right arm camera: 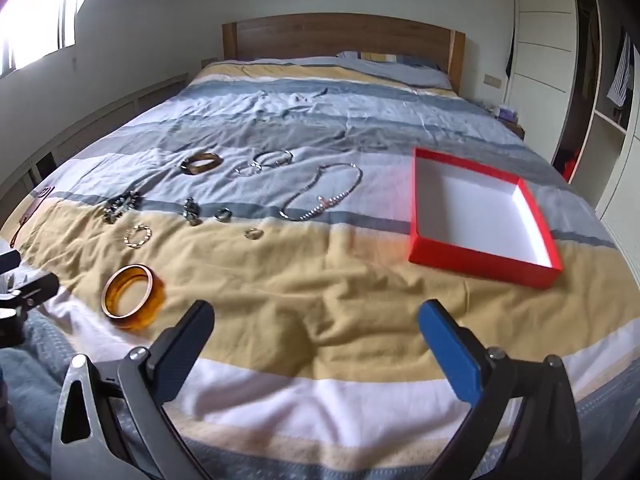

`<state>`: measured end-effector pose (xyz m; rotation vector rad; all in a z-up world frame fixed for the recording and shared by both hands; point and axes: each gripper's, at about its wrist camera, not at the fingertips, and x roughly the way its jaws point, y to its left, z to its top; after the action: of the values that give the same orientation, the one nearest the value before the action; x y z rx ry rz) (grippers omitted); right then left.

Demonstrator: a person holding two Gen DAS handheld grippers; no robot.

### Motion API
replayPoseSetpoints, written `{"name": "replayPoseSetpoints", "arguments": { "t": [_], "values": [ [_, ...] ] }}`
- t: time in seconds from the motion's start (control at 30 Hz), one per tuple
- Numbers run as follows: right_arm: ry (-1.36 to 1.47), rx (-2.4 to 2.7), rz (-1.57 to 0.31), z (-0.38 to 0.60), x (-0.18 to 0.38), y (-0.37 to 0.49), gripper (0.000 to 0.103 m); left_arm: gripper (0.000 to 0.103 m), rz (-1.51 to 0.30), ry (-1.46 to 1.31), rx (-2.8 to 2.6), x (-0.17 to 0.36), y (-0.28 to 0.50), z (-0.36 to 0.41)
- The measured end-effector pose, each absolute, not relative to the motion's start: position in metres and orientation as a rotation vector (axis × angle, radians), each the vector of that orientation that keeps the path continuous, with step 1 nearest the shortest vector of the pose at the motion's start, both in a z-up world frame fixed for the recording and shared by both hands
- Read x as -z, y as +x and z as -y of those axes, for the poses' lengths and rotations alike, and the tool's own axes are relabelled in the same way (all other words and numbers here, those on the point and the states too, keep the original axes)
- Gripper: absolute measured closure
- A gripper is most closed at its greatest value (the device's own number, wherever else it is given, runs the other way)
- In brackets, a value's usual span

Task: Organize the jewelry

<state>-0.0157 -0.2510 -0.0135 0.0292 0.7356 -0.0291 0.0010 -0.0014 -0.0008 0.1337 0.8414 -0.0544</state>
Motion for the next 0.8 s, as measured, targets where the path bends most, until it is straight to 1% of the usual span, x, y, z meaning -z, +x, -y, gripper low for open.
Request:
{"name": "replayPoseSetpoints", "arguments": {
  "t": [0.13,0.23,0.37,0.8],
  "values": [
    [0.039,0.054,-0.755,0.246,0.009,-0.009,0.000,0.001,-0.806,0.081,0.044,-0.007,-0.009,-0.006],
    [0.066,0.048,-0.670,0.244,-0.003,-0.034,0.000,0.002,-0.802,0.083,0.042,-0.012,-0.012,-0.009],
    [0.108,0.045,-0.695,0.250,-0.012,-0.048,0.000,0.004,-0.816,0.120,0.022,-0.011,-0.015,-0.005],
    [0.131,0.045,-0.681,0.252,-0.021,-0.069,0.000,0.004,-0.824,0.124,0.052,-0.020,-0.032,0.003]
  ]
}}
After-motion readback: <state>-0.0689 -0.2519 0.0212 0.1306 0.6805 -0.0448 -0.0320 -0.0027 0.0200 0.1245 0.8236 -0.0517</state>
